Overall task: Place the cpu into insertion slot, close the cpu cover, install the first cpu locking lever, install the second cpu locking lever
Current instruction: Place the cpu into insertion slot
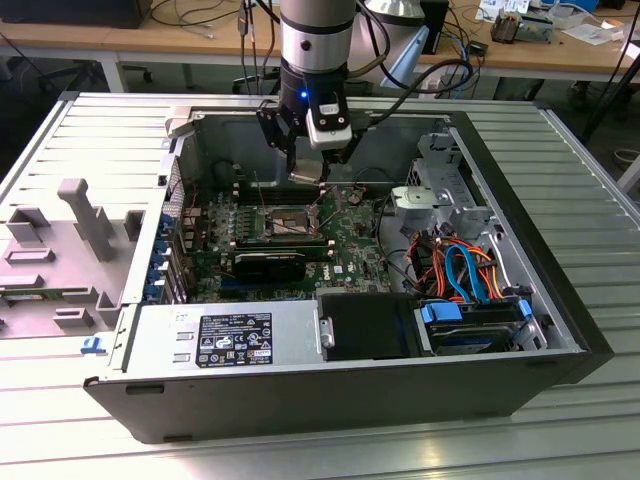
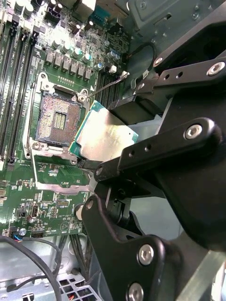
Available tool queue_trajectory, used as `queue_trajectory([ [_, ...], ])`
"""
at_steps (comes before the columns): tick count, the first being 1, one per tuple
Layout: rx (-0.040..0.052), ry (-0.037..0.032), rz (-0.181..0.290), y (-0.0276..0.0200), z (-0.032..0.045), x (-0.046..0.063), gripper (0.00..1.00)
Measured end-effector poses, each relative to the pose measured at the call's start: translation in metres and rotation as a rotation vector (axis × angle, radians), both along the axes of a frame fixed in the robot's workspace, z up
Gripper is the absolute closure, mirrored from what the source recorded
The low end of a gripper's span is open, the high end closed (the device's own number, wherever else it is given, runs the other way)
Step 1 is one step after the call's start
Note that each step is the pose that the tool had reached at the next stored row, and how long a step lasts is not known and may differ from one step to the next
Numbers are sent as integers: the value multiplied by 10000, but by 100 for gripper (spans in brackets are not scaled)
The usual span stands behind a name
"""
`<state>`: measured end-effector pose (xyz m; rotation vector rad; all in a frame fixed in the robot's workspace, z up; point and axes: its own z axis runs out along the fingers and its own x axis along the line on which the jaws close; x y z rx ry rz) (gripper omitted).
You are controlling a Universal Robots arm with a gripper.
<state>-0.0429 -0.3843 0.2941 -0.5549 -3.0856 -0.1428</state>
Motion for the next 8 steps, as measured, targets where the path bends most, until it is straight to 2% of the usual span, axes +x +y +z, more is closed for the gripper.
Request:
queue_trajectory([
  [8, 0, 1, -140, 0, -1, 0, 45],
])
